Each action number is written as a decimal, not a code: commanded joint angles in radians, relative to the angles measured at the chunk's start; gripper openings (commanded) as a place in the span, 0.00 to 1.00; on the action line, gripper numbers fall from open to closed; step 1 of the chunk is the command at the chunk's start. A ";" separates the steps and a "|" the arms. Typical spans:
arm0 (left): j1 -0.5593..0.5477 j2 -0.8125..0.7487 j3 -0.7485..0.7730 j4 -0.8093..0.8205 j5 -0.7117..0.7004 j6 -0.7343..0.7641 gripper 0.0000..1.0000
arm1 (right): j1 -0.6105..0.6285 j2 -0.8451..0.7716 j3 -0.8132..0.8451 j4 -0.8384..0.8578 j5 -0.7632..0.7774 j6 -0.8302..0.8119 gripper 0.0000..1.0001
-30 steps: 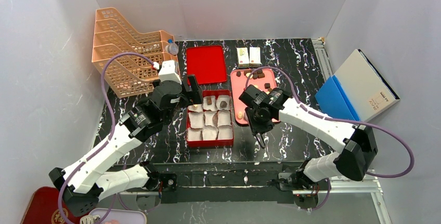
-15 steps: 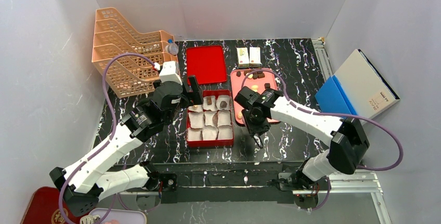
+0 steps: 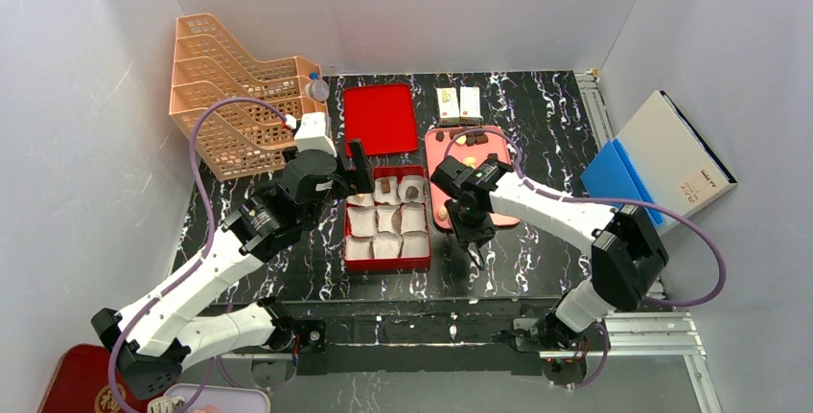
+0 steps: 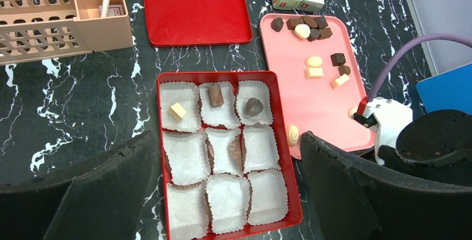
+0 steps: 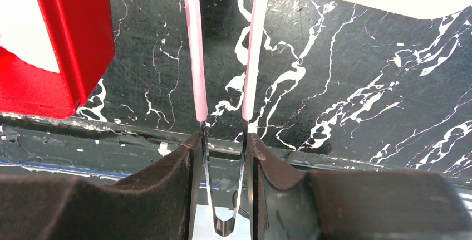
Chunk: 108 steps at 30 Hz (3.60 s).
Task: Pack the chocolate
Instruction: Pick up the fake chocolate from the plate, then place the fake chocolate in the packing box.
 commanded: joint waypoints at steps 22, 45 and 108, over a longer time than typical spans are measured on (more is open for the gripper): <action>-0.001 -0.021 -0.003 0.026 -0.040 0.061 0.98 | -0.071 0.083 0.103 0.033 -0.007 -0.073 0.13; 0.000 -0.023 0.003 0.011 -0.025 0.027 0.98 | -0.029 0.078 0.333 -0.050 -0.116 -0.084 0.06; 0.000 -0.060 -0.017 -0.017 -0.048 0.015 0.98 | 0.060 0.167 0.370 -0.027 -0.127 -0.085 0.32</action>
